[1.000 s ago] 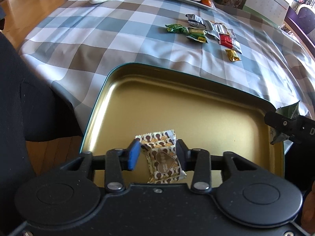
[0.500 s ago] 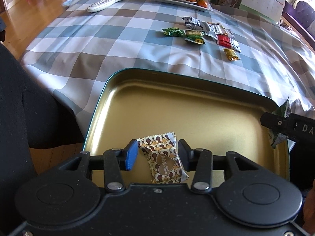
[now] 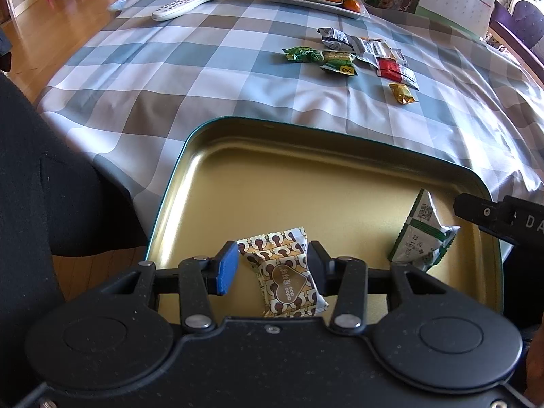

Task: Organize snacks
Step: 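Lower the white-green packet into the tray and open the right tool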

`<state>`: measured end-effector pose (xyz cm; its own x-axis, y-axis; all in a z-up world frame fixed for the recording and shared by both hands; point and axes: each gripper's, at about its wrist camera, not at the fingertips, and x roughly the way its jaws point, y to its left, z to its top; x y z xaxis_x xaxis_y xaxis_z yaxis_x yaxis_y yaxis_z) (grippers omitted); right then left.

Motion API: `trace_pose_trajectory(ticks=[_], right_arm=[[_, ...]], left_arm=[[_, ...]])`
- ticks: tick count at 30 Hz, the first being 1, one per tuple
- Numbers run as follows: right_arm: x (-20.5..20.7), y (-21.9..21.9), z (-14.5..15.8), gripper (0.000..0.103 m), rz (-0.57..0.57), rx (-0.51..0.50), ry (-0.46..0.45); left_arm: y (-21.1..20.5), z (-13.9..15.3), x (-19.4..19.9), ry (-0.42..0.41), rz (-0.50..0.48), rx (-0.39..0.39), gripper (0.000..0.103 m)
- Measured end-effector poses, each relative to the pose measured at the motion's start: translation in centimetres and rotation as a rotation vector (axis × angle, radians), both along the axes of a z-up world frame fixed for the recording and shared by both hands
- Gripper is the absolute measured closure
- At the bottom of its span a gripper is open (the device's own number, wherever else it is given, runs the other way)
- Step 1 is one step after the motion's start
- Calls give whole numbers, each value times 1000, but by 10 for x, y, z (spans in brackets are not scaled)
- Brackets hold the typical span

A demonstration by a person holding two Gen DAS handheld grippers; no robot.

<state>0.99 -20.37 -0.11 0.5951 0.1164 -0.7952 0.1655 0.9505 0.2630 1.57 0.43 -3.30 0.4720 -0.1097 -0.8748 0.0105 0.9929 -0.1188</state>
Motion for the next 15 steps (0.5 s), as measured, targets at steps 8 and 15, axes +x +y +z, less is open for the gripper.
trace_pose_trajectory(ticks=[8,15], right_arm=[[1,0,-1,61,-5,-4,11],[1,0,-1,50,-9,-11,6]], left_arm=[[0,0,0,-3,-1,0,50],[1,1,0,-5,0,-1,50]])
